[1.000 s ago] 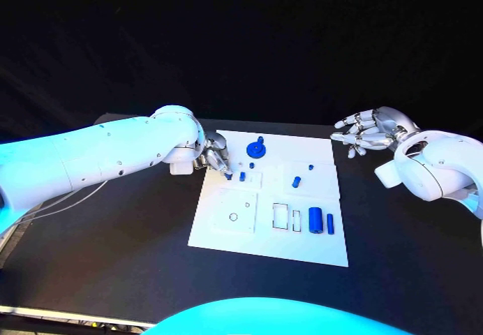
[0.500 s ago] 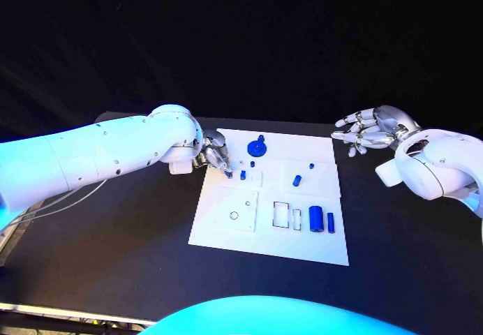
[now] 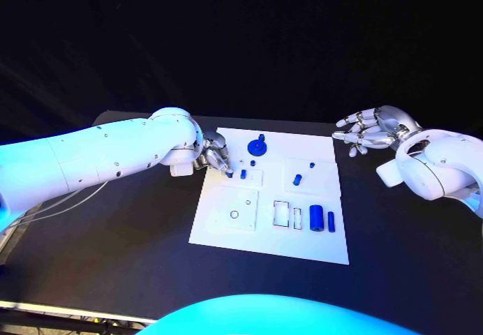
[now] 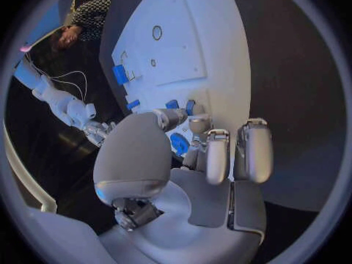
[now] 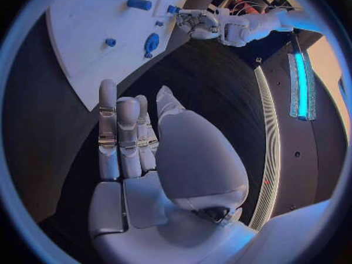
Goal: Assemble the parts on the task board
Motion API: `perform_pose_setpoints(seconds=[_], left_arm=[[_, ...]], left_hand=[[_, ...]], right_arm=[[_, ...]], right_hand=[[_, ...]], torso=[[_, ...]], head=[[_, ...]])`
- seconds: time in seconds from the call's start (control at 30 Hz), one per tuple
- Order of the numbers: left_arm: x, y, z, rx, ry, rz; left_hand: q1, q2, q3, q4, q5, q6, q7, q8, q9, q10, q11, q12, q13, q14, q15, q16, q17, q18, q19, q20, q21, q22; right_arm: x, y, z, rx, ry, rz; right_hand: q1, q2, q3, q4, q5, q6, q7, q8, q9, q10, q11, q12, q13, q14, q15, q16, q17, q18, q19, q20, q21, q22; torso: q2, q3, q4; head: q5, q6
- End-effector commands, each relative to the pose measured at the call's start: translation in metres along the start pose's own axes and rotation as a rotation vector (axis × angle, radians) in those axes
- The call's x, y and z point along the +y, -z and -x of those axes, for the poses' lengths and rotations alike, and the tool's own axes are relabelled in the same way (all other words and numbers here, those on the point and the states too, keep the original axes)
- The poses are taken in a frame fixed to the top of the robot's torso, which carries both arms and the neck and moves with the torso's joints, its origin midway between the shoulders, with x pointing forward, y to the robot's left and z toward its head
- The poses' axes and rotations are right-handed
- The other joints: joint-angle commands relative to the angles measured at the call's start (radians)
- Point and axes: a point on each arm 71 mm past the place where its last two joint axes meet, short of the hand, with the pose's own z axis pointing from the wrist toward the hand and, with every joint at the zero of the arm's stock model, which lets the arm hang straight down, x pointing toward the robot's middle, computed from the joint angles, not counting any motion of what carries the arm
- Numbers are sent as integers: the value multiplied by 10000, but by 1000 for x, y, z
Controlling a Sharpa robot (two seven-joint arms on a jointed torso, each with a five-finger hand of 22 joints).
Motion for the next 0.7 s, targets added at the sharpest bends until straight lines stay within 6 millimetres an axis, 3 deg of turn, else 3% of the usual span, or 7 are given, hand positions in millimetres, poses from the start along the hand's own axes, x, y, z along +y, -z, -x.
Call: perform_pose_setpoints(seconds=[0.03,0.7], left_arm=[[-1,-2,-6,143,-6,-113],[0,-3,-9,448,-19,-3]], left_hand=[[-82,7,1708,-1655,73,77,-15,11,5,68,17,57,7,980,-83,17,2424,-120,87,-8,65,12],[-115,-18,1739,-1671,94,101,-25,17,14,112,8,85,54,976,-90,7,2412,-122,92,-15,67,18]], right_arm=[[1,0,-1,128,25,127],[0,0,-2,205,22,106]], right_hand=[[61,73,-29,-10,-21,-27,30,47,-13,-8,-70,-62,-8,-16,-9,-54,16,126,85,18,-57,-9],[61,73,-29,-10,-21,-27,30,47,-13,-8,-70,-62,-8,-16,-9,-54,16,126,85,18,-57,-9]], torso=[[0,-4,-12],[8,-4,-6]], head=[[11,10],[1,6]])
